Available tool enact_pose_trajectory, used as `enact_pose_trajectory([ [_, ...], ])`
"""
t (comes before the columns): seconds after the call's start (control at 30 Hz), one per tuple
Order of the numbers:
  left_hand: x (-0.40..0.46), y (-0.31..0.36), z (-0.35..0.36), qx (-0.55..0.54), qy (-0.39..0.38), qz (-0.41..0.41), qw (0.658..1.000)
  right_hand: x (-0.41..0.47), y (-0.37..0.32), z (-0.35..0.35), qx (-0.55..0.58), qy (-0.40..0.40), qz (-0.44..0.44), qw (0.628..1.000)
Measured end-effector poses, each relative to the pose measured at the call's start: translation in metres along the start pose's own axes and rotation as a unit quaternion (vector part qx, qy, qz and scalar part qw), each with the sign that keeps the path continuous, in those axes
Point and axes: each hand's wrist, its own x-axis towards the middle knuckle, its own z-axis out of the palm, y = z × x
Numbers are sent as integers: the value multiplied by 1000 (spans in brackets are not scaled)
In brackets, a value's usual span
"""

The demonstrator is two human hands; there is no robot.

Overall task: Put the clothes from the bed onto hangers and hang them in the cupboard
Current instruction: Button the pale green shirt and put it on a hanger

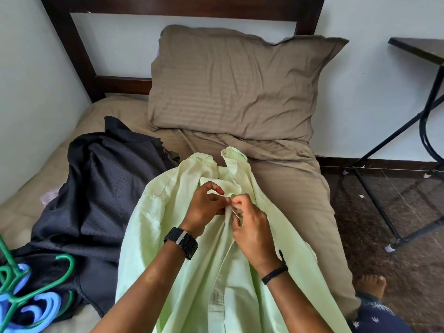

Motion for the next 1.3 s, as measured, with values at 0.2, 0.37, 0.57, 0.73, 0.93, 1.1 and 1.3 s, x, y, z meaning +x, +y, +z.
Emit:
enact_pose_trajectory([
  [0.2, 31, 7, -1, 19, 19, 71, 997, 6, 0, -2, 51, -12, 95, 994],
  [0.37, 54, 13, -4, 102, 39, 149, 983, 22, 19, -33, -3, -76, 112, 991],
  [0.57, 59, -30, -2, 314, -23, 141, 939, 21, 35, -32, -9, -149, 140, 979],
  [0.73, 53, -30, -2, 409, -9, 164, 898, 8, 40, -18, 16, -99, 140, 985],
  [0.93, -8, -26, 18, 414, 43, 243, 876, 5, 39, -15, 44, -67, 151, 985],
  [1.1, -20, -51, 30, 499, 16, 88, 862, -1, 42, -8, -17, -74, 110, 991],
  [1.3, -15, -61, 40, 595, 29, 87, 798, -5, 43, -5, -21, -91, 127, 987],
])
